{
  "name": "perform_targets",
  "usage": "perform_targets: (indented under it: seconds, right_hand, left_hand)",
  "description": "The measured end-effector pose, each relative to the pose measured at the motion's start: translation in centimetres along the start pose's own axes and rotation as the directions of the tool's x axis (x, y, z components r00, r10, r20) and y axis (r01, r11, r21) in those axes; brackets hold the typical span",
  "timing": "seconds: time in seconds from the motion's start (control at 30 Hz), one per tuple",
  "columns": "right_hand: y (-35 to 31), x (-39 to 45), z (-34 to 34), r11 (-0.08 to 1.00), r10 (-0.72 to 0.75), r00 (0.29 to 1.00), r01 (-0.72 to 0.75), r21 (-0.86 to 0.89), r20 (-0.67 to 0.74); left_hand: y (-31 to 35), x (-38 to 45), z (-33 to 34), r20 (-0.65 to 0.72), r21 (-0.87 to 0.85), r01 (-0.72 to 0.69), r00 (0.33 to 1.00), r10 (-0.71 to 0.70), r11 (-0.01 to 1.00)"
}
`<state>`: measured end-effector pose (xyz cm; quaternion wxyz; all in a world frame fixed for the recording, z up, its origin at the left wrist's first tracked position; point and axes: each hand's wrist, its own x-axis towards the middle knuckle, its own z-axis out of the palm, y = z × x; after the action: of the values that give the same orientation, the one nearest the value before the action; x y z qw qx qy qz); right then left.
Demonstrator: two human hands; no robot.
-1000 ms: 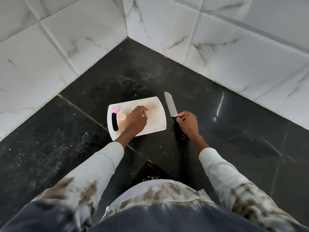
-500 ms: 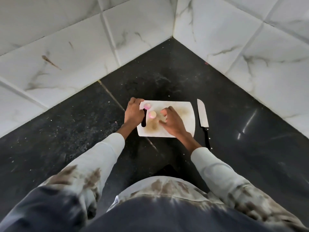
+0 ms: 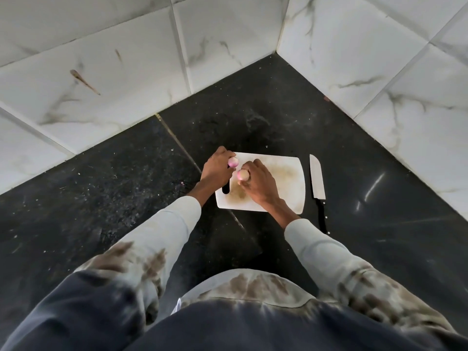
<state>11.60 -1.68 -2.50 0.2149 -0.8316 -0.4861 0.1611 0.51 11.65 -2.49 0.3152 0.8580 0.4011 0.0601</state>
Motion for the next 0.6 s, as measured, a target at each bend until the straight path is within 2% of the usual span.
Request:
perform_targets:
  seconds: [0.3, 0.6]
  right_hand:
    - [5.7, -2.3, -3.6, 0.995, 0.103, 0.992, -0.103, 0.008, -0.075]
    - [7.6, -3.3, -3.8, 0.996, 0.088, 0.993, -0.086, 0.024, -0.081]
  left_hand:
    - [2.2, -1.3, 1.6, 0.039, -0.108, -0.147, 0.988, 0.152, 0.983]
    - [3.7, -2.5, 3.4, 0.102, -0.099, -0.133, 0.985, 0.143, 0.986]
